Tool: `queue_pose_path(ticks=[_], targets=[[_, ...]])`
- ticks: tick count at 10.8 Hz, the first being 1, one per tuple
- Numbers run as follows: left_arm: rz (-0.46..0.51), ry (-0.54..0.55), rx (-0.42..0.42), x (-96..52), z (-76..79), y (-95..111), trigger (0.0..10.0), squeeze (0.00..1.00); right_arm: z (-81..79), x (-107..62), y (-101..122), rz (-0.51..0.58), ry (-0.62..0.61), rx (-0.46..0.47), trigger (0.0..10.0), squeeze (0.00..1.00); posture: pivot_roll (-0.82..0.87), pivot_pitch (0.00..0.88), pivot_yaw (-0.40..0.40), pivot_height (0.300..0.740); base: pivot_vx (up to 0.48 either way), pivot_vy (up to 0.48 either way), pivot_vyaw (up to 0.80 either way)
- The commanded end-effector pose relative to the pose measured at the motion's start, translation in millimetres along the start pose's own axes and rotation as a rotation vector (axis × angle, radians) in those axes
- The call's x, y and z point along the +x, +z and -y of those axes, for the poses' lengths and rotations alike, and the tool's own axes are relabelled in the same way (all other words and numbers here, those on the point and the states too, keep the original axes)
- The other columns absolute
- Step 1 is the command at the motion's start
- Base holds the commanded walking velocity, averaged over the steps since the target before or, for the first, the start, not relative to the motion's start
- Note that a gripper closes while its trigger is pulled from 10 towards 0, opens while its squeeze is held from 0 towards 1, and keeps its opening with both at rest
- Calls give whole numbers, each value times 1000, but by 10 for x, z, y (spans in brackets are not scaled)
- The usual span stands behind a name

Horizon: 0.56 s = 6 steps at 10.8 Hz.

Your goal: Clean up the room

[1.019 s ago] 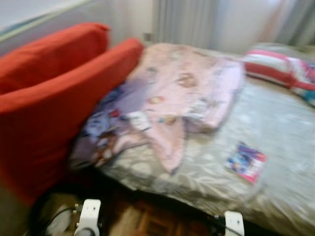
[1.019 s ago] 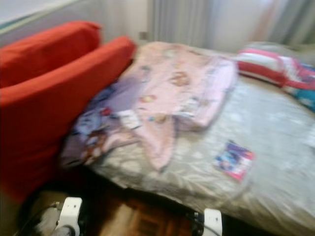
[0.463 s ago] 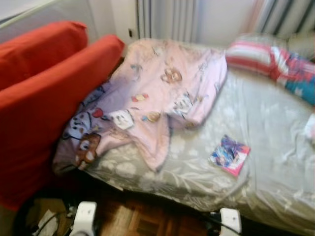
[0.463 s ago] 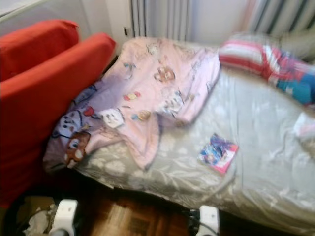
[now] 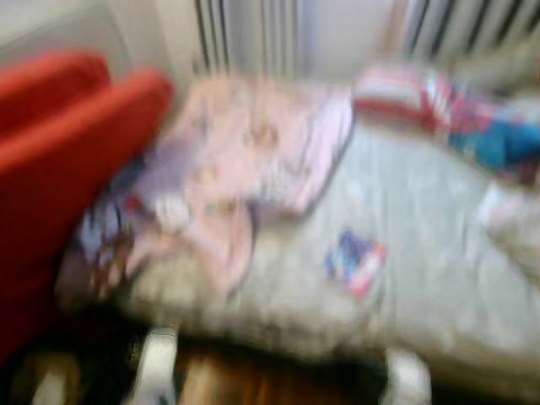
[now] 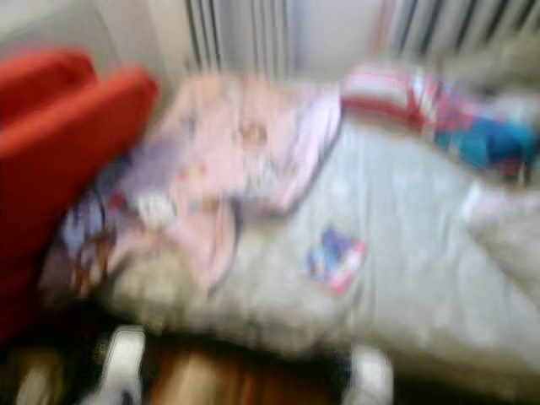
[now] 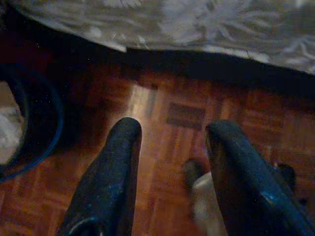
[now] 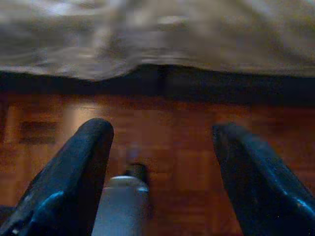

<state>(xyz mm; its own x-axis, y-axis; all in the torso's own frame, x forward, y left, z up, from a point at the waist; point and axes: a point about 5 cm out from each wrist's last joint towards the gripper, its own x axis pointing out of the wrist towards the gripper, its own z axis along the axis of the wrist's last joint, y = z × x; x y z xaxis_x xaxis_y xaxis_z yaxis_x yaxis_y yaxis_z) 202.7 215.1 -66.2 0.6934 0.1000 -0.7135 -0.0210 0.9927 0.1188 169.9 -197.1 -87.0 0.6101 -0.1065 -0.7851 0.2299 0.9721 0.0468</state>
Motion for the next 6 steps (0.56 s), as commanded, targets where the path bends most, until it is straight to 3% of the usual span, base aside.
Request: queue_pose_path(ticks=[1, 2, 6], targets=[[-23, 41, -11, -25, -144, -59, 10000, 0, -55, 12, 44, 19, 12, 21, 10000, 0, 91, 73, 10, 740, 0, -274, 0], [-20, 36, -8, -20, -118, -50, 10000, 0, -30, 18, 76, 23, 10, 4, 10000, 0, 87, 76, 0, 740, 0, 0, 0], [-22, 20, -12, -14, -32, -56, 10000, 0, -2, 22, 92, 18, 1, -1, 10000, 0, 76, 82, -11, 740, 0, -280, 0]])
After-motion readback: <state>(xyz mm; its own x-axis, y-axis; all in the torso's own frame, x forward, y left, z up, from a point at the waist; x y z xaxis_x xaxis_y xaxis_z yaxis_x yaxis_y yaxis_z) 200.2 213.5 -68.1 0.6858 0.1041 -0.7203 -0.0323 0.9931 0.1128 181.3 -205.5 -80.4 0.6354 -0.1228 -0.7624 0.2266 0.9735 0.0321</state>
